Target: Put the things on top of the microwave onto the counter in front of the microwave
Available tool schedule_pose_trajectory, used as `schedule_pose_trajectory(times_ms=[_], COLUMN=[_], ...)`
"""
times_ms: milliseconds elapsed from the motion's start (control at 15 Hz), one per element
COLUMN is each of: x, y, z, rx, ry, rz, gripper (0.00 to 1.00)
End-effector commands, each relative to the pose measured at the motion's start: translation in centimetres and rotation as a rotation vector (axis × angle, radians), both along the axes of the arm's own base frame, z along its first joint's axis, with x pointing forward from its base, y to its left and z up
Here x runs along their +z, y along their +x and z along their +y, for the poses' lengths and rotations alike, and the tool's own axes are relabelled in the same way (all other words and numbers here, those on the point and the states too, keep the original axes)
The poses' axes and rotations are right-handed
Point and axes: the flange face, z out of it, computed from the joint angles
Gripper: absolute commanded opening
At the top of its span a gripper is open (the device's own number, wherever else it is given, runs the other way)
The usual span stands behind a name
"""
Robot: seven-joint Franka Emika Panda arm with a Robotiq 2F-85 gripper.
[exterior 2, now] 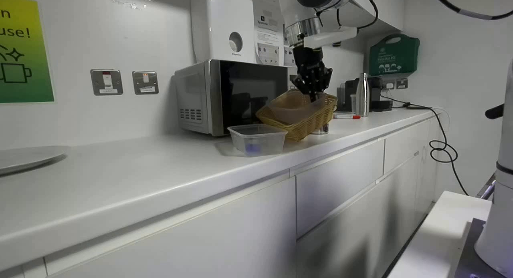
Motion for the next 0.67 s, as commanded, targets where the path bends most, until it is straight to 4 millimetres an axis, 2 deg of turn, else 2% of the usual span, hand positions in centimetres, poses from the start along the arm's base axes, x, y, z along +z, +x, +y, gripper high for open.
schedule_pose_trajectory(times_ms=[0,467,533,600], x=[-1.0,-2.3,-2.2,-2.2], y=[-0.8,-1.4,-1.5,-1.4], z=[-0.6,-0.7,-0.7,-0.7], rx=[0.018,0.014,0.017,0.019], ry=[-0.001,-0.003,0.001,-0.001], rz=[0.029,0.063,0.063,0.061], gripper=[0.03,0.03,0.38,0.41])
